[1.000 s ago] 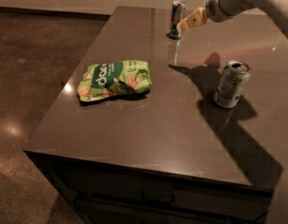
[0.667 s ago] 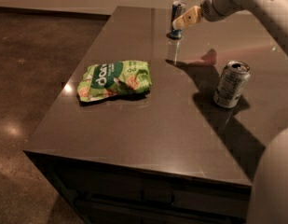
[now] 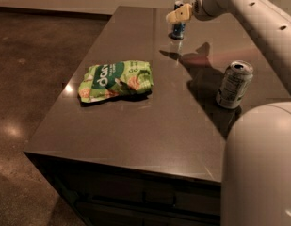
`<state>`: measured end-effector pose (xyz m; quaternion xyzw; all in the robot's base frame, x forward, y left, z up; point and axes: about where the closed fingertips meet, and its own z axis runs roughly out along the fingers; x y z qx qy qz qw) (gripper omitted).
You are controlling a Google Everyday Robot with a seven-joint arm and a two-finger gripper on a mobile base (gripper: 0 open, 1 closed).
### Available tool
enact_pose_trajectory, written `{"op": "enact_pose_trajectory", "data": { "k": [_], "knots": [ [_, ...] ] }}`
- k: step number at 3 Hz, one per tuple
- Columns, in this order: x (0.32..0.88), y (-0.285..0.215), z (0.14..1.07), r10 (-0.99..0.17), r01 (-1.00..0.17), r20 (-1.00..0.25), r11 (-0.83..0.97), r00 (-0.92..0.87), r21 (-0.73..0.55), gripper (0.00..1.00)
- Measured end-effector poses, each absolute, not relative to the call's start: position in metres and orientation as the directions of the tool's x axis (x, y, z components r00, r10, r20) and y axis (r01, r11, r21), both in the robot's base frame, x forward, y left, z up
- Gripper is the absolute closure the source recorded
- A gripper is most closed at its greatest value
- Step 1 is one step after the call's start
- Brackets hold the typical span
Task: Pick redbull can
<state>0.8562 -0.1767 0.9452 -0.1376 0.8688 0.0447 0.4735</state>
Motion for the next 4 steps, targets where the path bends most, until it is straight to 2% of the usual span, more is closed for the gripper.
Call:
{"op": "enact_pose_trajectory", "data": {
  "k": [2, 4],
  "knots": [
    [0.891, -0.169, 0.934, -0.114, -0.241, -0.851, 0.970, -0.512, 0.015, 0.00],
    [0.914, -0.162, 0.934, -0.092, -0.217, -0.874, 0.976, -0.477, 0.016, 0.00]
  ]
}}
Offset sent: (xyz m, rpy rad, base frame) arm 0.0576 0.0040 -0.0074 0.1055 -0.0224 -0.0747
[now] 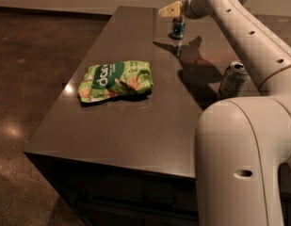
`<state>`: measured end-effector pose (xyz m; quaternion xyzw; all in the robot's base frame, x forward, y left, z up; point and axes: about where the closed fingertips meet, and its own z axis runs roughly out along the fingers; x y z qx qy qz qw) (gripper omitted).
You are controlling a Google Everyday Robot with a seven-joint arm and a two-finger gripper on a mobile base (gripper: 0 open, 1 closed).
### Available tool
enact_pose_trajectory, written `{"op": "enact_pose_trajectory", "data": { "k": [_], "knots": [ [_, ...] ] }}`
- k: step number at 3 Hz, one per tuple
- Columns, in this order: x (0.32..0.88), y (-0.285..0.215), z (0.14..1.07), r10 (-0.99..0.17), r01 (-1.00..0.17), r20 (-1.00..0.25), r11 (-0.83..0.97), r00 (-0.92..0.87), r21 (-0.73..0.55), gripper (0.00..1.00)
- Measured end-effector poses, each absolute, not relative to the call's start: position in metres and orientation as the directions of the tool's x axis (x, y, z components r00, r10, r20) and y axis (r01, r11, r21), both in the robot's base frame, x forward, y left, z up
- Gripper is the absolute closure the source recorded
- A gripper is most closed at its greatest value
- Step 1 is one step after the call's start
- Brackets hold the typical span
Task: Pick redbull can
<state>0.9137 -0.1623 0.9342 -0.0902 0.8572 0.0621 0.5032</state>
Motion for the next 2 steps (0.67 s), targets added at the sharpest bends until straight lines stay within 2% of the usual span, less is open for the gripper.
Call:
{"op": "enact_pose_trajectory", "data": {
  "k": [2],
  "knots": [
    [0.9310, -0.1584, 0.9317, -0.114, -0.200, -0.893, 0.979, -0.436, -0.027, 0.00]
  ]
}}
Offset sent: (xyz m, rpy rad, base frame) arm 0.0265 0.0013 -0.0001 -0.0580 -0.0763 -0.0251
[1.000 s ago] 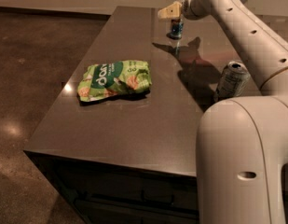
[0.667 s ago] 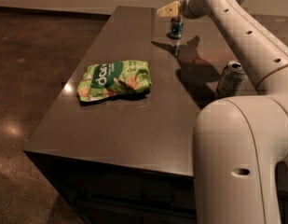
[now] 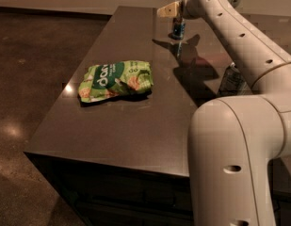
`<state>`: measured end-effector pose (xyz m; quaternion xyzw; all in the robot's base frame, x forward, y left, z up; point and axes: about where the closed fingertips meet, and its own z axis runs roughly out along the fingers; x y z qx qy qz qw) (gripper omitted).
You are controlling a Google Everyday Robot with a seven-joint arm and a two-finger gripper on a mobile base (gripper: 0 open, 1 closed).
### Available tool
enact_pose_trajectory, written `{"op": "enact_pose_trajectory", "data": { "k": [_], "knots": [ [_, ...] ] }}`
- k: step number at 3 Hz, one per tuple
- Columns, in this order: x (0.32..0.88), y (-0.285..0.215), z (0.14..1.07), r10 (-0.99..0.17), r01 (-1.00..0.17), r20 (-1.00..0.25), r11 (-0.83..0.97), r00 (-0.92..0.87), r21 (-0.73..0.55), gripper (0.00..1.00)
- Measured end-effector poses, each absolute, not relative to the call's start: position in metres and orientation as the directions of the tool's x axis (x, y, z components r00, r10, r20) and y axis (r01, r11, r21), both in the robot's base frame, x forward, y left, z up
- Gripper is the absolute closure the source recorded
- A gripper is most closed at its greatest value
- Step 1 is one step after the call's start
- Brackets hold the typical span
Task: Pick redbull can
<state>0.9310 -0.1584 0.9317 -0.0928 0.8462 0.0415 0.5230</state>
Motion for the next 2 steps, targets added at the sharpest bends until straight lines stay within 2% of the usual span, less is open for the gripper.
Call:
{"op": "enact_pose_trajectory", "data": {
  "k": [2],
  "knots": [
    [0.9413, -0.1624, 0.9336, -0.136, -0.175, -0.897, 0.982, -0.421, -0.067, 0.48]
  ]
}}
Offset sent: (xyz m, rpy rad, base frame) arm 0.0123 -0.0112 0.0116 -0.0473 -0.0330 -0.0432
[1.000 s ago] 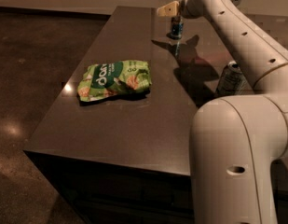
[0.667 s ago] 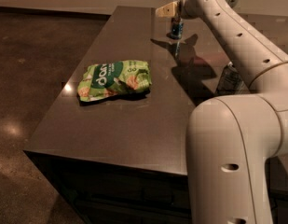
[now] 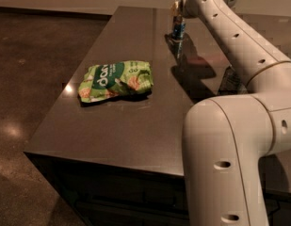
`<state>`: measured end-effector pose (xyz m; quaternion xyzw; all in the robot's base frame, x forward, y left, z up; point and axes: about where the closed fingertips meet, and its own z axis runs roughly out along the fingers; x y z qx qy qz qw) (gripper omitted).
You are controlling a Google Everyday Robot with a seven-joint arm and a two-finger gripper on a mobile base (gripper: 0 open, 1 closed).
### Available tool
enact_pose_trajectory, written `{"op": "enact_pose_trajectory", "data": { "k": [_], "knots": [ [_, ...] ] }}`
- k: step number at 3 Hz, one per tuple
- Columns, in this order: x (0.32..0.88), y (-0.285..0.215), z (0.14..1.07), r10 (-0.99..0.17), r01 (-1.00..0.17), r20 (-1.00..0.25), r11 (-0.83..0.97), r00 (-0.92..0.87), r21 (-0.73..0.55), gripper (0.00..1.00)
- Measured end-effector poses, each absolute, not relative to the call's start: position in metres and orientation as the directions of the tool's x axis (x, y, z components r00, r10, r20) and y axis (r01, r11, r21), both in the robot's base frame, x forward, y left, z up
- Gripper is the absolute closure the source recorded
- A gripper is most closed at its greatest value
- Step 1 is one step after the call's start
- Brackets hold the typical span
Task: Pick redbull can
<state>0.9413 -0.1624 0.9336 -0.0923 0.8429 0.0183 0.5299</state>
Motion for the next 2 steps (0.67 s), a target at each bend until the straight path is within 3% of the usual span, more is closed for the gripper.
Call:
{"op": "enact_pose_trajectory", "data": {
  "k": [2],
  "knots": [
    [0.932, -0.164, 0.948, -0.111, -0.181, -0.903, 0.983, -0.415, -0.037, 0.95]
  ]
}}
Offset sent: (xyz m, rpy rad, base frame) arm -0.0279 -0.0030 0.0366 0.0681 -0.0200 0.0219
